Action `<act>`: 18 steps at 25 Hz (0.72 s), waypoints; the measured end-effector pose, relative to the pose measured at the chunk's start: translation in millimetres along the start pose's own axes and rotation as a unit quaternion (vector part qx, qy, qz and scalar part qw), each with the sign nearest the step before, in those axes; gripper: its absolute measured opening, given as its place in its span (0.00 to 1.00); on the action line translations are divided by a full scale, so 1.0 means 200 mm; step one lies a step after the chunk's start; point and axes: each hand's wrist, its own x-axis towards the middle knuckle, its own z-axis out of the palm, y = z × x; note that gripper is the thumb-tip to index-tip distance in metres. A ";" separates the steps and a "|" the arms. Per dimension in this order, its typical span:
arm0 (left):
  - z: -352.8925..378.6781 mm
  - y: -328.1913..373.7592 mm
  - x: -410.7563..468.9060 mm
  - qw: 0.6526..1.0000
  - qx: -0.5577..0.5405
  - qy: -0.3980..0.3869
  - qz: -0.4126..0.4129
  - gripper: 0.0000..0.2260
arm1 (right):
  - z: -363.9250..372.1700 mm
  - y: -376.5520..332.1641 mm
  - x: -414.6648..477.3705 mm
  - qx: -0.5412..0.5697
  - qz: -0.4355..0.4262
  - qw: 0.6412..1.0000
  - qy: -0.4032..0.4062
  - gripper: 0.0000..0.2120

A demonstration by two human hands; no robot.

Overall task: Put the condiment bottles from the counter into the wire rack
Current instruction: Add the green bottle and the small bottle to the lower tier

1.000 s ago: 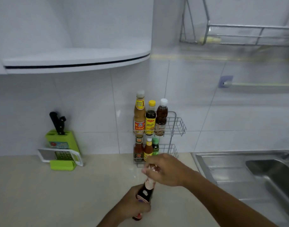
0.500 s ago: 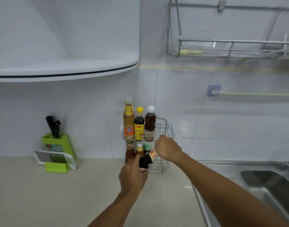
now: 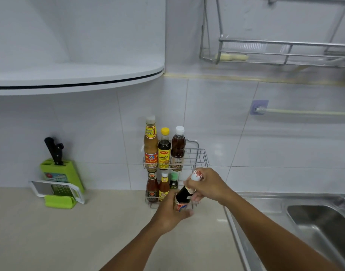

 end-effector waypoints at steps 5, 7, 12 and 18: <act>-0.08 -0.21 0.12 0.990 0.106 -0.036 -0.083 0.35 | 0.06 0.18 0.11 -0.136 -0.045 0.974 0.173 0.06; -0.10 -0.27 0.15 0.987 0.118 -0.047 -0.099 0.30 | 0.11 0.25 0.16 -0.118 -0.031 0.974 0.189 0.05; -0.15 -0.33 0.27 0.986 0.049 0.023 -0.159 0.29 | 0.24 0.39 0.30 -0.130 -0.028 0.977 0.168 0.04; -0.33 -0.43 0.41 0.963 -0.005 0.102 -0.250 0.36 | 0.32 0.47 0.51 -0.143 0.039 0.975 0.168 0.08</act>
